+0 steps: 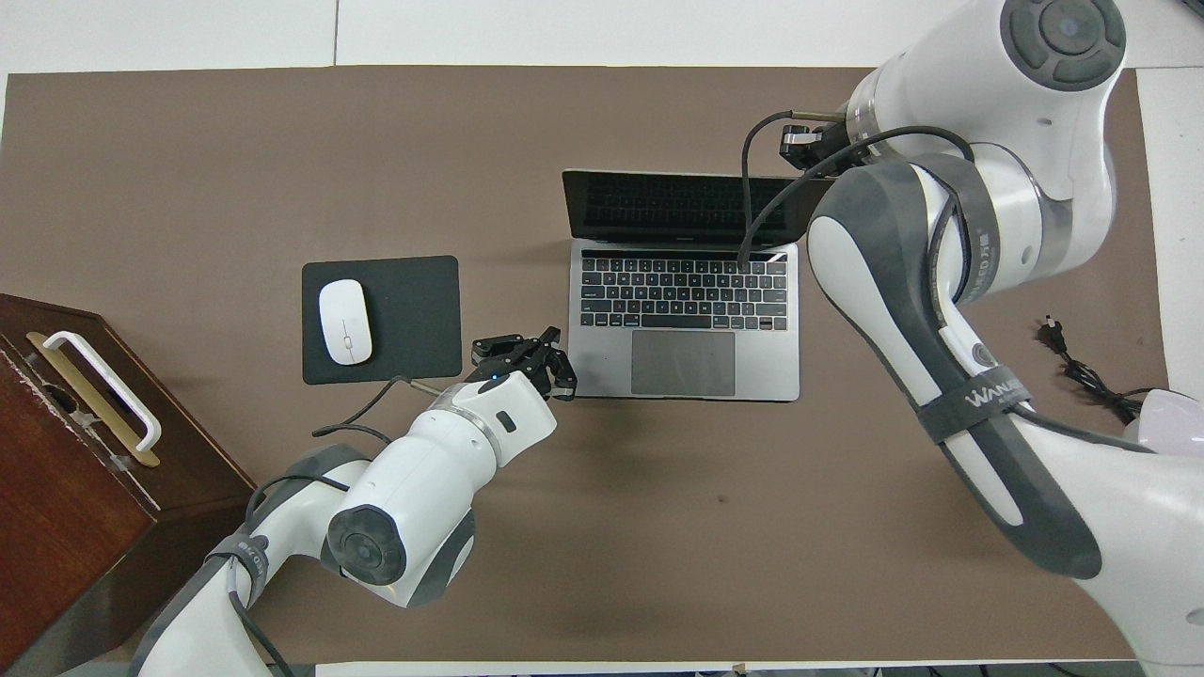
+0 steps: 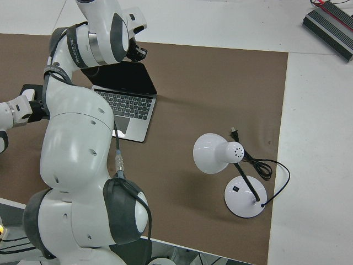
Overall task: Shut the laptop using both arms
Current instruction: 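Press the left gripper on the laptop base's near edge to steady it, then push the laptop lid down toward the keyboard with the right gripper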
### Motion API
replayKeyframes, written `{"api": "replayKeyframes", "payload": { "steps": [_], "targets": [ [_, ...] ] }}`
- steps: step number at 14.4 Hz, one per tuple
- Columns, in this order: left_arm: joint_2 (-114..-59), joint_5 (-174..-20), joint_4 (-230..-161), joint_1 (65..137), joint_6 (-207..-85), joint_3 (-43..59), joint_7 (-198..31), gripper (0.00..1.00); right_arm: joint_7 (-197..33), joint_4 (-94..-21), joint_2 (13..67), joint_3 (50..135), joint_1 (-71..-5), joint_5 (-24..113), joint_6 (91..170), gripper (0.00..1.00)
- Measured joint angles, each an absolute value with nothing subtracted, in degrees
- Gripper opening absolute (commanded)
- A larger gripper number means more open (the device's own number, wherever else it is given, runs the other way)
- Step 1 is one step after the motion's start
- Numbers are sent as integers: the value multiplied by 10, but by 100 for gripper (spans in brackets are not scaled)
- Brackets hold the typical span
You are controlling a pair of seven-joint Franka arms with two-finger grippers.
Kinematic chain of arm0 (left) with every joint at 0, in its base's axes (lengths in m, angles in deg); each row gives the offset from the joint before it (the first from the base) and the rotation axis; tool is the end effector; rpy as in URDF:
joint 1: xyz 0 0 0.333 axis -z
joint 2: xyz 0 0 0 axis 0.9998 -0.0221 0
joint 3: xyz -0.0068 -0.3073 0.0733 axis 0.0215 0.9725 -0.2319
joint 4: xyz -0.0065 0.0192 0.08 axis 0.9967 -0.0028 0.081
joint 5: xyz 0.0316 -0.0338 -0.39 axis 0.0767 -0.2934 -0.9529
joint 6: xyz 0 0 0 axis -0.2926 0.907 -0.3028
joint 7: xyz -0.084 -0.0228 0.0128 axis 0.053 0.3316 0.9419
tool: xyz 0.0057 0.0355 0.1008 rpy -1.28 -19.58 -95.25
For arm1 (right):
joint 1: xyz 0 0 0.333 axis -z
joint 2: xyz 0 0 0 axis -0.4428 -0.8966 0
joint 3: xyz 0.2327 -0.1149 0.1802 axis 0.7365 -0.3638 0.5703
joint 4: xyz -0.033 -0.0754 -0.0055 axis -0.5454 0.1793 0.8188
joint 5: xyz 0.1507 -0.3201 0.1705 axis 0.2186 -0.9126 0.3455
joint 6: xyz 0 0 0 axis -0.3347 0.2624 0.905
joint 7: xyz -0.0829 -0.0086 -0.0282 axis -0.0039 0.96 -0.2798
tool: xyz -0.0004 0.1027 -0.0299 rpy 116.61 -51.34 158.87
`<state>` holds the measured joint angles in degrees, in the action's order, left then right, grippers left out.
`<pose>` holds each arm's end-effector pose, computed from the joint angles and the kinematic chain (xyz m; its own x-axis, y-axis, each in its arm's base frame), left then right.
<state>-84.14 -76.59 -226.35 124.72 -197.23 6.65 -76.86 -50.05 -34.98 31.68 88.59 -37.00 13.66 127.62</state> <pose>0.4290 -0.3213 0.3349 0.7180 -0.2488 0.6500 -0.4456 -0.8818 0.1546 0.6796 0.1616 0.4802 0.9727 -0.1815 0.1449 -0.1707 -0.9817 -0.0839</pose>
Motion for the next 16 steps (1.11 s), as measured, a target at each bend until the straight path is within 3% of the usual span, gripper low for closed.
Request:
{"api": "replayKeyframes", "payload": {
  "steps": [10, 16],
  "targets": [
    [-927, -766, -2254, 1282, -2039, 65, -724, 0, -501, -354, 322, 887, -371, 137, 1260, 0],
    [-938, -766, -2253, 1283, -2047, 64, -682, 0, -501, -358, 325, 888, -371, 141, 1235, 0]
  ]
}}
